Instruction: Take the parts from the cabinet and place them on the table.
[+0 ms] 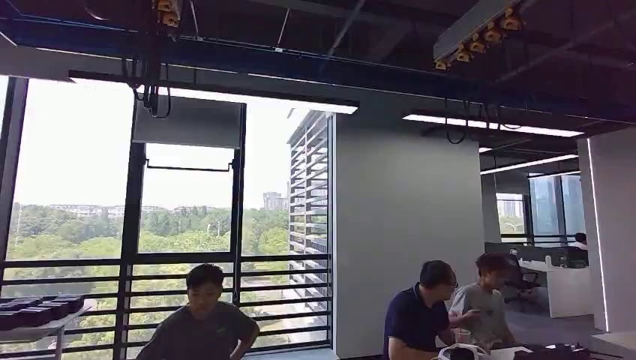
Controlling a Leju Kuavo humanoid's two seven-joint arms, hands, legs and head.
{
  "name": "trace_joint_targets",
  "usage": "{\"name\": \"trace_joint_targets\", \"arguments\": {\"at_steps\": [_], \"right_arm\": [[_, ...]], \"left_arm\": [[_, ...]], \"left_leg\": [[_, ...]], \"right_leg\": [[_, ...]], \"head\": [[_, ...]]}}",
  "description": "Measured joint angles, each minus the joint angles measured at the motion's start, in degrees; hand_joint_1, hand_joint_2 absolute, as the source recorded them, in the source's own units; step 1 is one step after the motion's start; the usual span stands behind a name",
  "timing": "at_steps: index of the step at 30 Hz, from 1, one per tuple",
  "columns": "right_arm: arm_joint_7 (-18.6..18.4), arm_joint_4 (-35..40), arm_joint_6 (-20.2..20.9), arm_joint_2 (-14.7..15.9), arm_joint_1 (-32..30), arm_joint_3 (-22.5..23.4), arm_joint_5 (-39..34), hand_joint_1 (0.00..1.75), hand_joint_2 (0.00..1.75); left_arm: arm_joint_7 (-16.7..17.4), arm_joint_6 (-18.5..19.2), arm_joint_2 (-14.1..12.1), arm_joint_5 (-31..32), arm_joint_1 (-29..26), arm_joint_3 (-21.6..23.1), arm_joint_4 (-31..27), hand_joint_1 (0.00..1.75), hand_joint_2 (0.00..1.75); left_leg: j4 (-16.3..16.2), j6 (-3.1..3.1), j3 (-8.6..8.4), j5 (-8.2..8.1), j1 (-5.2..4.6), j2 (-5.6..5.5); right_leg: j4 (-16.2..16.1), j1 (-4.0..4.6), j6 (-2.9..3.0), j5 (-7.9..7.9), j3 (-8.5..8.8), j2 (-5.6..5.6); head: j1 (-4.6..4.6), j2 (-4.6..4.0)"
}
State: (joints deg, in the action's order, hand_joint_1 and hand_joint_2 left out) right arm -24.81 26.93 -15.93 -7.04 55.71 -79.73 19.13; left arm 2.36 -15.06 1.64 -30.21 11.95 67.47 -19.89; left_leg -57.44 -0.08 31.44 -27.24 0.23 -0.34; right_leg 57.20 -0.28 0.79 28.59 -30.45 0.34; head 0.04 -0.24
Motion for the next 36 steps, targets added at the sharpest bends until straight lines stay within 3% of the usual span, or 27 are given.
{"name": "trace_joint_targets", "arguments": {"at_steps": [7,10,13,17,23,29,36], "right_arm": [[3.0,0.1,0.7,0.1,-0.1,1.4,-1.5,0.0,0.0],[6.5,3.1,3.0,0.7,0.0,3.6,-9.1,0.0,0.0],[5.5,10.7,4.1,3.0,0.7,6.4,-19.5,0.0,0.0],[0.9,24.2,0.6,7.8,5.4,9.7,-26.8,0.0,0.0],[0.6,42.1,-6.6,14.9,12.2,13.9,-31.6,0.0,0.0],[-0.1,58.5,-13.9,20.8,15.3,17.5,-30.3,0.0,0.0],[-0.5,70.8,-14.5,25.6,15.6,20.0,-29.9,0.0,0.0]], "left_arm": [[-0.2,0.1,0.0,0.0,0.0,-0.3,0.2,0.0,0.0],[-1.0,0.0,0.0,-0.4,-0.2,-0.7,0.4,0.0,0.0],[-1.9,-0.4,-0.1,-1.2,-0.7,-1.5,0.5,0.0,0.0],[-2.8,-0.4,-0.2,-1.8,-1.8,-2.3,1.0,0.0,0.0],[-2.9,-0.5,-0.6,-1.8,-2.1,-3.1,1.5,0.0,0.0],[-3.6,-0.8,-0.7,-1.7,-2.2,-3.6,1.8,0.0,0.0],[-3.8,-1.1,-0.8,-1.7,-2.1,-4.1,1.8,0.0,0.0]], "left_leg": [[0.0,0.0,0.01,0.0,0.0,0.0],[0.0,0.0,0.01,0.0,0.0,0.02],[0.0,0.0,0.04,0.01,0.0,0.02],[0.0,0.03,0.17,0.03,0.0,0.02],[0.0,0.03,0.24,0.02,-0.02,0.01],[0.0,0.03,0.28,-0.01,-0.02,0.01],[0.0,0.02,0.29,-0.03,-0.01,0.03]], "right_leg": [[0.0,0.0,0.0,-0.01,-0.01,0.0],[0.0,0.01,0.01,-0.01,-0.02,0.03],[0.0,0.01,0.01,-0.01,-0.07,0.01],[0.0,0.0,0.0,-0.02,-0.2,0.0],[0.0,-0.02,0.0,-0.02,-0.26,-0.01],[0.0,-0.02,0.0,-0.01,-0.34,0.0],[0.0,-0.01,0.0,-0.01,-0.37,0.04]], "head": [[0.0,0.0],[0.0,0.0],[0.02,0.0],[0.02,0.0],[0.02,0.0],[0.04,0.0],[0.02,0.0]]}}
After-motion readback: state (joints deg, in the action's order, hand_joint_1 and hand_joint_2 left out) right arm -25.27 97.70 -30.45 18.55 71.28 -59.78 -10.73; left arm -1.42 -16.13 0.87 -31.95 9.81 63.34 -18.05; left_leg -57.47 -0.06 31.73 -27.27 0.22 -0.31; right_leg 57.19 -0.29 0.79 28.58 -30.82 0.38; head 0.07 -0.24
